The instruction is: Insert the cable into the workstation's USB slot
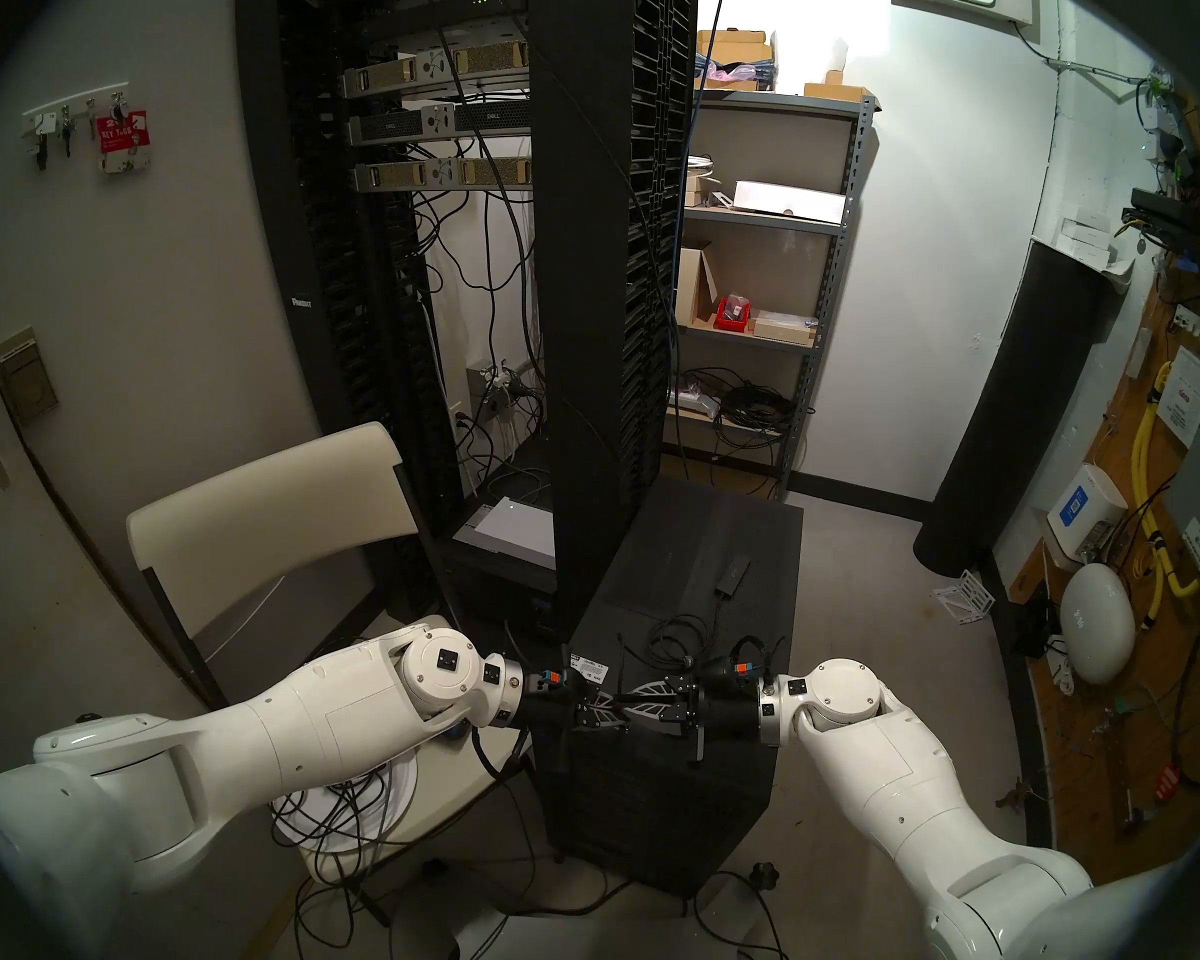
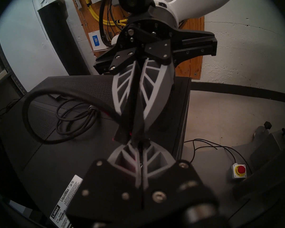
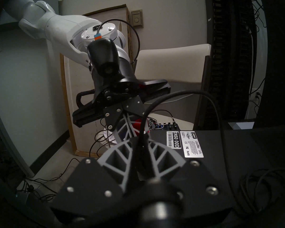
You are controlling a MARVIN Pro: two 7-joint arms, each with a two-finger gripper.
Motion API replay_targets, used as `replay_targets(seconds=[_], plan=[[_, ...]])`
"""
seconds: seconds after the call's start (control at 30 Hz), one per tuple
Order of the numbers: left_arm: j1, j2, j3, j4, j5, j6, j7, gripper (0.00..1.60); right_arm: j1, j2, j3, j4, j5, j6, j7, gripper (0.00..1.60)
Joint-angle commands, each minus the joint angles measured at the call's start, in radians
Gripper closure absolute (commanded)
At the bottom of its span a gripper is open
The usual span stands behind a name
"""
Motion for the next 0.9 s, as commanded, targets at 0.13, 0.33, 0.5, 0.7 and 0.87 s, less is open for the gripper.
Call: replay_targets(seconds=[0.13,0.33,0.5,0.7,0.87], plan=[[-0.004,-0.001,-0.008,-0.022,0.000,0.005,0.016,1.60,0.008,-0.015,-0.004,-0.014,-0.007,-0.007,-0.015,1.60],[0.003,-0.005,-0.011,-0.020,-0.010,0.015,0.034,1.25,-0.017,-0.002,0.002,-0.054,-0.007,0.005,-0.023,1.60],[0.009,0.003,-0.013,-0.035,-0.017,0.029,0.046,0.54,-0.033,0.002,0.009,-0.077,-0.006,0.010,-0.030,1.60],[0.012,0.018,-0.012,-0.050,-0.021,0.035,0.043,0.29,-0.041,0.003,0.013,-0.088,-0.005,0.016,-0.030,1.60],[0.017,0.025,-0.019,-0.055,-0.046,0.046,0.042,0.16,-0.045,0.003,0.019,-0.093,-0.009,0.008,-0.037,1.60]])
